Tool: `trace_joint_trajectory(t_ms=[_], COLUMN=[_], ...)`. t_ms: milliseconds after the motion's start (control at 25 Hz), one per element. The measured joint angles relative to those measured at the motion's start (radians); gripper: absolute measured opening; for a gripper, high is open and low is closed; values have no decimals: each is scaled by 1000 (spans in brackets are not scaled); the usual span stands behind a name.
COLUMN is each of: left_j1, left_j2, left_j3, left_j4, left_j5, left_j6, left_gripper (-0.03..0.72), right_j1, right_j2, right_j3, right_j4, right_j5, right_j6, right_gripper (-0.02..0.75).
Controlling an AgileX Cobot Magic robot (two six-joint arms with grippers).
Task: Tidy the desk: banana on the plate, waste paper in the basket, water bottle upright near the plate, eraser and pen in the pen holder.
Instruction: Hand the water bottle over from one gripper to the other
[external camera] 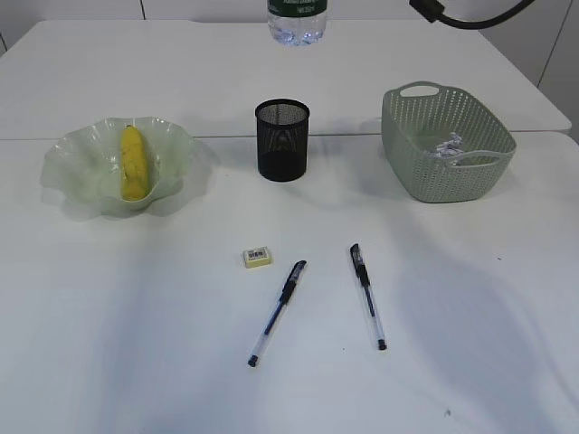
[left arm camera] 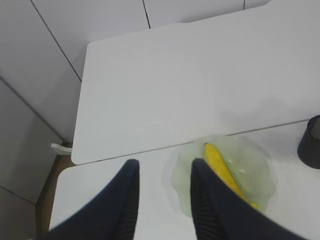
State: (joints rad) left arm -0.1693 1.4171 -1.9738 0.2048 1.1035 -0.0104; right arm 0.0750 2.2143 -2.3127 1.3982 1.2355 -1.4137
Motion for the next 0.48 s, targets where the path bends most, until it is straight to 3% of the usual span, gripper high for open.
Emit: trace_joint_trajectory(t_ms=[160, 480], left_j1=[0, 0], left_j2=[-32, -206], left_j3=[181, 601], left_j4=[-18, -115], left_j5=[-157, -640], left_j6=[10, 10], left_gripper=[236, 236], right_j1=[0, 0], right_j2=[0, 0], right_j3=[0, 0], right_j4=[15, 17], right_j5=[0, 0], right_j6=[0, -2], right_gripper=[344, 344])
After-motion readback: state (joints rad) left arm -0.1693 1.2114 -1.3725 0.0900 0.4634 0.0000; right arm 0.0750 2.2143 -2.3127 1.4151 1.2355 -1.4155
